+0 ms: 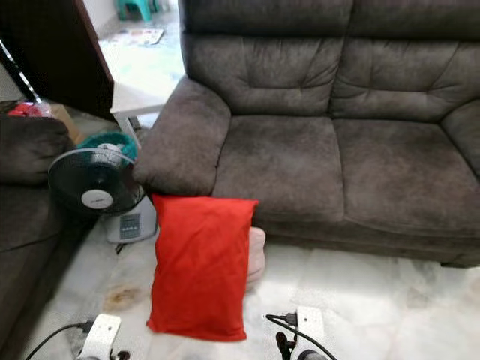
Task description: Move the pillow to the sofa from floor
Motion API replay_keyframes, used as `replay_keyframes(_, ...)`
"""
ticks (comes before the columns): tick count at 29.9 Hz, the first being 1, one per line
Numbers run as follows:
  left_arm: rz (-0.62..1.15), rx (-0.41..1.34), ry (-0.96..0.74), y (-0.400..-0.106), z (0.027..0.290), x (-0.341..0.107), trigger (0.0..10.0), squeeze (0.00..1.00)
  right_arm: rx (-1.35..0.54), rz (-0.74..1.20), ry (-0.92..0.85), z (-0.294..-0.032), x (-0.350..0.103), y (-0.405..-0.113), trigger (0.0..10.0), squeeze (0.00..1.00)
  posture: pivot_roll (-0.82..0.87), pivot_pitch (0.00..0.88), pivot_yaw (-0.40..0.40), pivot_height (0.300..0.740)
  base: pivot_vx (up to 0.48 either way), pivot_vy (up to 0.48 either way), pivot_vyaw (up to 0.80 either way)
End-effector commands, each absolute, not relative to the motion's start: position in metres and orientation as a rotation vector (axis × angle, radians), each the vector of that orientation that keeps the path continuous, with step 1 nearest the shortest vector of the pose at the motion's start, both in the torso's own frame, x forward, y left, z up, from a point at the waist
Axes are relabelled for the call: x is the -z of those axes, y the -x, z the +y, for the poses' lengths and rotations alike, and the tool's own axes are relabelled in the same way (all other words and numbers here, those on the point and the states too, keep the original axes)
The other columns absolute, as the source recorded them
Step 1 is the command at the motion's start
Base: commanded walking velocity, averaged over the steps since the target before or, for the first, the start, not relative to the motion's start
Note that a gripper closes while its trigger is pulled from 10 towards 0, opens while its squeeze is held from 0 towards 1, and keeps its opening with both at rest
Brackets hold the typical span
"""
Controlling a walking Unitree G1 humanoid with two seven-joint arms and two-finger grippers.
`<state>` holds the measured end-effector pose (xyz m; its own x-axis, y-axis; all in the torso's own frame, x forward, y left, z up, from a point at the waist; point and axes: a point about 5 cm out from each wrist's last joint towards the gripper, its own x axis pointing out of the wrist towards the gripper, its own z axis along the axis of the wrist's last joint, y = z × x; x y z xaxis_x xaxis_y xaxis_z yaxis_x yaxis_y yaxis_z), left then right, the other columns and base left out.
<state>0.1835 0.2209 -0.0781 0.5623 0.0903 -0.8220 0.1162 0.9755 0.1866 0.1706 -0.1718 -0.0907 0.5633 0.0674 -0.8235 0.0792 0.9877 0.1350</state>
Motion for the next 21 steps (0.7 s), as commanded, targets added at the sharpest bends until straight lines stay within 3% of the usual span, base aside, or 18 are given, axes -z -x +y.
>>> replay_keyframes(1,1.012,0.012,-0.23,-0.1748,0.2228,0.0822,10.0,0.0,0.018,0.994,-0.17,-0.1722,0.0931,-0.1655,10.0,0.0,0.11,0.07,-0.004,0.74,0.0,0.0,0.0)
replay_keyframes(21,1.012,0.011,-0.227,-0.1748,0.2231,0.0821,10.0,0.0,0.019,0.997,-0.182,-0.1714,0.0933,-0.1653,10.0,0.0,0.11,0.071,-0.004,0.74,0.0,0.0,0.0)
